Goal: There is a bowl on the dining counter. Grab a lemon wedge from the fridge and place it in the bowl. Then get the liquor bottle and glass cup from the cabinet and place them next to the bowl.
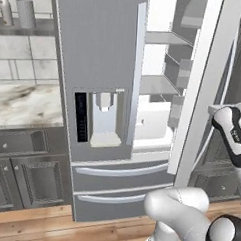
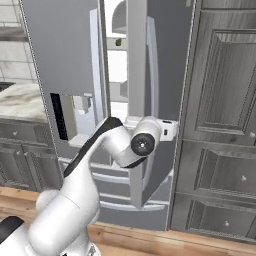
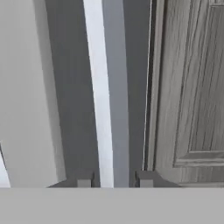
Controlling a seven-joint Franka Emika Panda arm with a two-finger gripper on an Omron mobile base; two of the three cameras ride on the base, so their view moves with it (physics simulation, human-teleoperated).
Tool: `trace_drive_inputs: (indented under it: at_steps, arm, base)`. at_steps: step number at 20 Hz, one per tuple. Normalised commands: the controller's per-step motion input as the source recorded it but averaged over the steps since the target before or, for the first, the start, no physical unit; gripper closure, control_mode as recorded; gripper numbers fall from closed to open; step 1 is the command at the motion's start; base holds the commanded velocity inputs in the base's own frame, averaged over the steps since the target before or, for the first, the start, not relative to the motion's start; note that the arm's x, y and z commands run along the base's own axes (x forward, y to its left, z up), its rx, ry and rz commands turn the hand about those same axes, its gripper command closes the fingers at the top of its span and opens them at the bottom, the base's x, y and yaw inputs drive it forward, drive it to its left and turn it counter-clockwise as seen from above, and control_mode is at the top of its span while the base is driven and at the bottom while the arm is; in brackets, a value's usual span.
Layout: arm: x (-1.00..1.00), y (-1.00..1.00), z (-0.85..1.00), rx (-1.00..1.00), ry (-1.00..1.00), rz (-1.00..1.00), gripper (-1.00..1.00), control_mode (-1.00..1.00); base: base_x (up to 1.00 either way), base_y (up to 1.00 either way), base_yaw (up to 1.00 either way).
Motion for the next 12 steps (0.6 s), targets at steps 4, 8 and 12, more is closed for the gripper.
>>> trace_drive_inputs:
  at_steps: [4,8,12]
  arm:
    - [-1.0,0.06,0.2,0.0,-0.04,0.01,-1.0,-1.0]
    - [-1.0,0.56,0.17,-0.01,-0.17,0.04,-1.0,-1.0]
    - [-1.0,0.91,0.2,-0.07,-0.18,0.03,-1.0,-1.0]
  base:
    - [0.0,0.0,0.0]
    - [0.0,0.0,0.0]
    - [0.0,0.0,0.0]
